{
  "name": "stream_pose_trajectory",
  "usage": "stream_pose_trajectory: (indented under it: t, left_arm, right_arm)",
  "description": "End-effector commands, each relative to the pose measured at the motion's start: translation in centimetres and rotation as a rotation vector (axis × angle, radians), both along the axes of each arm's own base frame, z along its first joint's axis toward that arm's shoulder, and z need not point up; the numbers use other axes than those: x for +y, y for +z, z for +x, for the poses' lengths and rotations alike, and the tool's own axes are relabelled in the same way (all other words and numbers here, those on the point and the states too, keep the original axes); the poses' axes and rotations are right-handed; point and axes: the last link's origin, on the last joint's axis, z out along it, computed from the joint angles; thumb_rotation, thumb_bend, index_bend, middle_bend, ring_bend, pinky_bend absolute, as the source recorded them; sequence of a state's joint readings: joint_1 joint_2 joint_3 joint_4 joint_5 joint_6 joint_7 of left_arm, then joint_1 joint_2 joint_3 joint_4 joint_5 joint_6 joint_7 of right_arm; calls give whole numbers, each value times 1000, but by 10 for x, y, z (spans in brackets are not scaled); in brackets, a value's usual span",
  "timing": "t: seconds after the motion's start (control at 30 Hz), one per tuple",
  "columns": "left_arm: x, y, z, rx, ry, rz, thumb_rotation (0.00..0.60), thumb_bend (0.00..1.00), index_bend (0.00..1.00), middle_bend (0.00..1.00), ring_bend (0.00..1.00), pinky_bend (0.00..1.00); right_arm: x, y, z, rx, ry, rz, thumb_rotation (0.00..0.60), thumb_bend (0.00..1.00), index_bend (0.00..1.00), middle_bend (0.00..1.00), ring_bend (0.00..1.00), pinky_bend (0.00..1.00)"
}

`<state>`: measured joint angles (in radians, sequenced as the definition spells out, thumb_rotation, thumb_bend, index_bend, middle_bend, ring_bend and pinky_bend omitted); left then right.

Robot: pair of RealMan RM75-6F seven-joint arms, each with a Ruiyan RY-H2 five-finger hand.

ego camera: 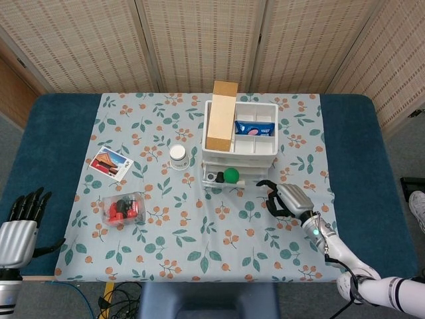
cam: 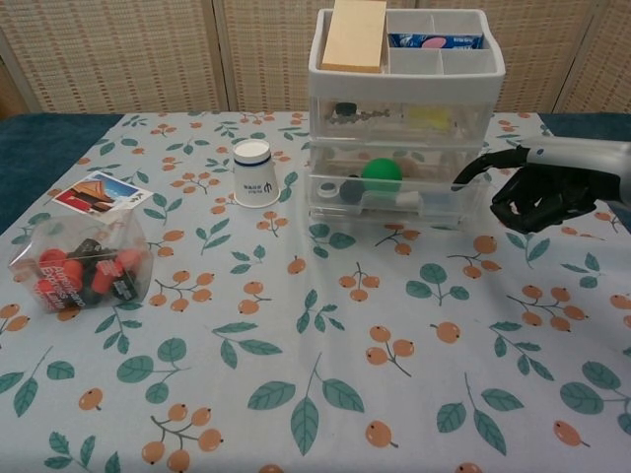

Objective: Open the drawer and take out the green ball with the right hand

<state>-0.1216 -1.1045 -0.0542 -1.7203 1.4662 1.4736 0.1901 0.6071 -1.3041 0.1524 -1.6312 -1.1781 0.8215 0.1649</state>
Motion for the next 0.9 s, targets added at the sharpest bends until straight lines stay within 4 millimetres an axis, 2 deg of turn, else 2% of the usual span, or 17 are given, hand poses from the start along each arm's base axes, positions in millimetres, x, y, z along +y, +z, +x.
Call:
stream_pose_trajectory:
  t: [0.03,0.47,0.53,0.6,0.73,0.9]
  left_arm:
    - [0,0,0,1,1,-1,600,114,12,0,11,46]
    - [1,-2,0,11,5,-5,600,114,12,0,11,46]
    - [1,-3,-1,13,6,-8,600,114,12,0,11,46]
    - [1,-4,0,16,5,-11,600,114,12,0,11,46]
    - [1,-3,1,13,1,-7,600,114,12,0,11,46]
    - [1,-2,1,15,-2,-4,600,114,11,0,11,46]
  right_arm:
    - [3,0,0,0,3,5,600,602,245,741,855,1000]
    - [26,8,2,42,64,33,600,600,237,741,858,1000]
    - [27,13,3,55,78,29,600,528,152,741,862,1000]
    - [28,20,6,83,108,23,600,392,20,741,869,1000]
    - [29,35,20,119,179,2,600,365,0,744,873,1000]
    - [18,58,54,200,329,-63,600,366,27,777,889,1000]
